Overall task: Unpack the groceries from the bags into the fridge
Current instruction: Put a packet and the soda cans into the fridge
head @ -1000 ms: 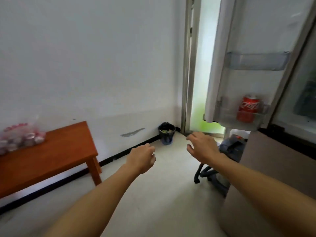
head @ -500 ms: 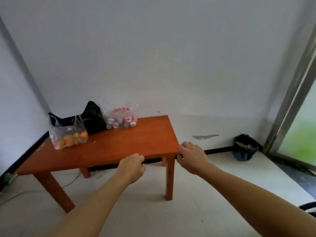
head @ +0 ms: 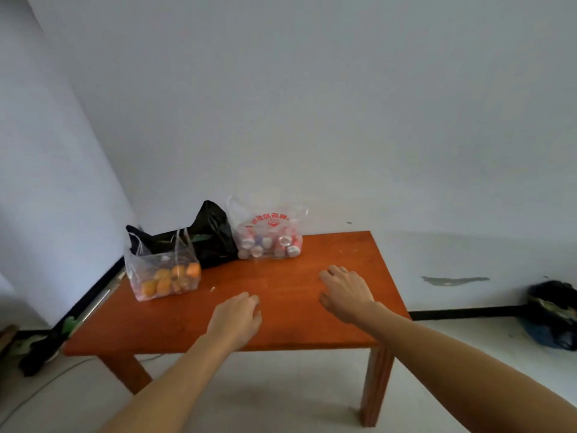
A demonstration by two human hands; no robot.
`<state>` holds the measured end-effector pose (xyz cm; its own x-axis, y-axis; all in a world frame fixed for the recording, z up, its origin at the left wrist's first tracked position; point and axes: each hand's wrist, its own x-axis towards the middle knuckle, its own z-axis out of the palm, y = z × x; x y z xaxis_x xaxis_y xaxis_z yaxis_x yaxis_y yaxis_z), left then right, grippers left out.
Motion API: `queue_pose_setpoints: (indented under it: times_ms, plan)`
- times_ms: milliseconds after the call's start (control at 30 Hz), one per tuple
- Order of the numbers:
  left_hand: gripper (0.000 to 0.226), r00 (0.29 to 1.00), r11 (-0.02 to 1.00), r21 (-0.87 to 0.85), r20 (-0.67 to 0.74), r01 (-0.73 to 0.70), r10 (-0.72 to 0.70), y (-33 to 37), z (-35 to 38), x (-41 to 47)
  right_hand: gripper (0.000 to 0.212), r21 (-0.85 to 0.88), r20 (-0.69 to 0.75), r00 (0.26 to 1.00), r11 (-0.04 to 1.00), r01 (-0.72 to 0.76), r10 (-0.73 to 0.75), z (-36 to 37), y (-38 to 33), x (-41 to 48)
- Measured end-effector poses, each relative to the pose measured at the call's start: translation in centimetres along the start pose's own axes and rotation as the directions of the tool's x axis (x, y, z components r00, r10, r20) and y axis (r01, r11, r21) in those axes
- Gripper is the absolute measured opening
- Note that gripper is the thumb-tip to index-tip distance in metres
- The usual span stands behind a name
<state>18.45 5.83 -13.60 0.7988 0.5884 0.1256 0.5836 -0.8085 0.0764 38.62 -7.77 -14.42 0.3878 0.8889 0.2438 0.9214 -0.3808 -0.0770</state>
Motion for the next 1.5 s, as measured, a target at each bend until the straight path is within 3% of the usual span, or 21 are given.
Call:
queue_pose_setpoints:
  times_ms: [333,733,1000,1200,1367,1500]
  plan:
    - [0.025,1.0,0.999,-0.034,-0.025,-0.014,0.013,-9.4,2.3,13.7,0.042,-0.019,0.07,0.998,1.0,-0.003,0.004,5.3,-0.3,16.7]
    - [0.021,0.971,0.969,-0.065,-0.035,-0.24,0.238,-21.8,4.2,34.7,0.038,-0.058,0.089,0.98,0.983,-0.174,0.179,11.7,-1.5,34.9]
    - [0.026,0.943,0.936,-0.122,-0.004,-0.33,0.332,-22.5,8.0,44.1,0.037,-0.102,0.086,0.98,0.98,-0.17,0.179,13.1,1.4,43.5]
    - [0.028,0.941,0.941,-0.025,0.019,-0.337,0.338,-22.4,9.5,50.2,0.036,-0.101,0.086,0.991,0.99,-0.097,0.106,16.7,4.2,51.2]
    - [0.041,0.941,0.934,0.109,0.051,-0.339,0.335,-21.8,11.4,55.9,0.035,-0.121,0.209,0.978,0.992,0.036,-0.01,21.7,7.4,55.2]
    - [0.045,0.937,0.925,0.183,0.171,-0.334,0.305,-21.3,15.0,59.5,0.034,-0.052,0.298,0.954,0.999,-0.007,0.023,26.1,10.7,55.4]
